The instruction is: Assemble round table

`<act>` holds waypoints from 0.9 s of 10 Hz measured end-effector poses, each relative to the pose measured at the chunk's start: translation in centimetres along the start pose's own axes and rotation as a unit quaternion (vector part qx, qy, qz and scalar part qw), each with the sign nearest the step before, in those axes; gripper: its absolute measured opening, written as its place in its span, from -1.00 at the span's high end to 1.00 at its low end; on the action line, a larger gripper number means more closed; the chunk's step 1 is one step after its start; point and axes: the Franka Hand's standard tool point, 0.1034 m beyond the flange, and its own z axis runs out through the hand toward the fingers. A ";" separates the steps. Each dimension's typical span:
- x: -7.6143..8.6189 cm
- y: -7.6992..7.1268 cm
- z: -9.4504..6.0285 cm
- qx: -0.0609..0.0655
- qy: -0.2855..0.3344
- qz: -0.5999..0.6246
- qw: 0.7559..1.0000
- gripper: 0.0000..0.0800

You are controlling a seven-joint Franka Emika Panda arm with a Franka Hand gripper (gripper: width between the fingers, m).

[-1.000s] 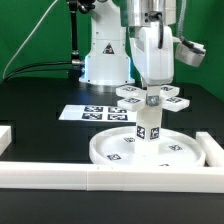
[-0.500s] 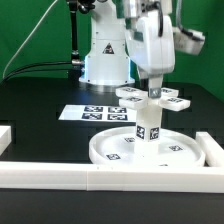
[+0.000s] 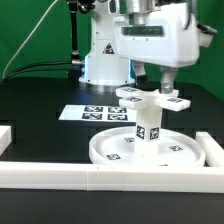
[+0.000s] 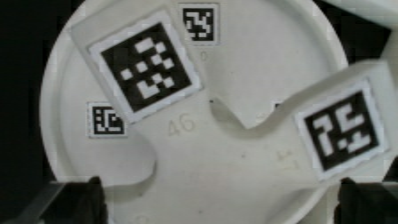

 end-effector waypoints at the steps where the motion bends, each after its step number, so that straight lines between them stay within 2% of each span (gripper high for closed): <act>1: -0.3 -0.3 -0.2 -0.005 -0.001 -0.069 0.998 -0.62; 2: -0.5 -0.7 -0.4 -0.004 -0.002 -0.150 0.989 -0.62; 6: -0.7 -0.7 -0.4 -0.003 -0.003 -0.302 0.953 -0.62; 7: -0.6 -0.7 -0.4 -0.006 -0.002 -0.351 0.936 -0.62; 8: -0.3 -0.7 -0.4 -0.016 0.005 -0.411 0.911 -0.62; 9: -0.1 -0.7 -0.6 -0.023 0.008 -0.491 0.871 -0.62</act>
Offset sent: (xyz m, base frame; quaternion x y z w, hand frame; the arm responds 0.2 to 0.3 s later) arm 0.0000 0.0000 0.0000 0.0000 0.0000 -0.1938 0.9810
